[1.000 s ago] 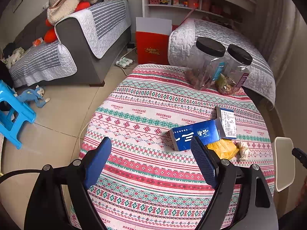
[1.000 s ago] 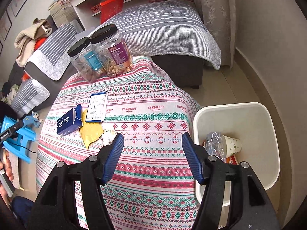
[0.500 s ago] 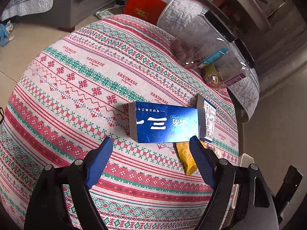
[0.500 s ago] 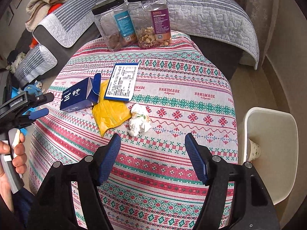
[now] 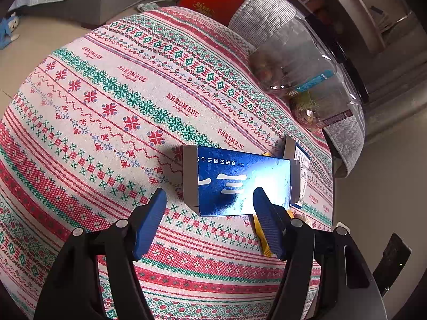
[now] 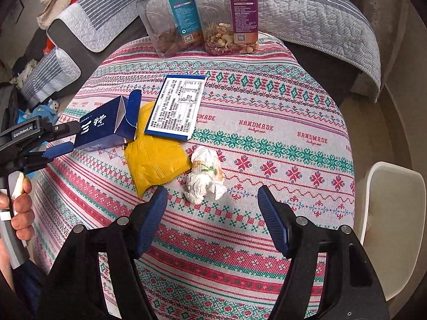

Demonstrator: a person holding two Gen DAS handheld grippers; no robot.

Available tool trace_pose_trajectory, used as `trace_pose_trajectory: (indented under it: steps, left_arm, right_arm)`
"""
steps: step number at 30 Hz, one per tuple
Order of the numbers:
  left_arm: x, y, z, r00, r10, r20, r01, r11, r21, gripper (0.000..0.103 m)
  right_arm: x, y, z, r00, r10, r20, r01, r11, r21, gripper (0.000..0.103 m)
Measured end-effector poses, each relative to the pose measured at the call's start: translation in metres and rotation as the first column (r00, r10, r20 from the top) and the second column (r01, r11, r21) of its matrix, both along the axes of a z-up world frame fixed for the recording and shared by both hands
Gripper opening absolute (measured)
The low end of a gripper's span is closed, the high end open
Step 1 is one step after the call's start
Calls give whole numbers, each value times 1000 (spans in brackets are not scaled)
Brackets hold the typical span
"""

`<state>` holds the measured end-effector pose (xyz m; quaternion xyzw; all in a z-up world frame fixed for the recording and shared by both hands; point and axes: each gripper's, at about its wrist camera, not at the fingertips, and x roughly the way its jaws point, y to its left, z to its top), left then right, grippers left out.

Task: Collect trash
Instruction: 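Grasp the blue box with the left tool while the right tool grasps the wrapped tissue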

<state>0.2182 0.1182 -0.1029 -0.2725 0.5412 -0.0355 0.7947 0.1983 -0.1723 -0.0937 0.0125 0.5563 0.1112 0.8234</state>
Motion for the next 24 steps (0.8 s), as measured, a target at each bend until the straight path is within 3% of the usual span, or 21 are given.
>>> trace_pose_trajectory:
  steps: [11,16,24]
  left_arm:
    - [11,-11,-10,1000,-18,-10,17,999,-42,66]
    - [17,-18,-12,1000,-21,-7,21,999,-34,64]
    - [18,-18,-5,998,-55,29,56,998,-37,26]
  right_arm:
    - [11,13,-14,1000,16,-9,-16,1000,6,67]
    - [17,14,-23,1000,8,-24,-8,1000,6,60]
    - [22,17,-34,998,28,-55,-28,1000,-2,36]
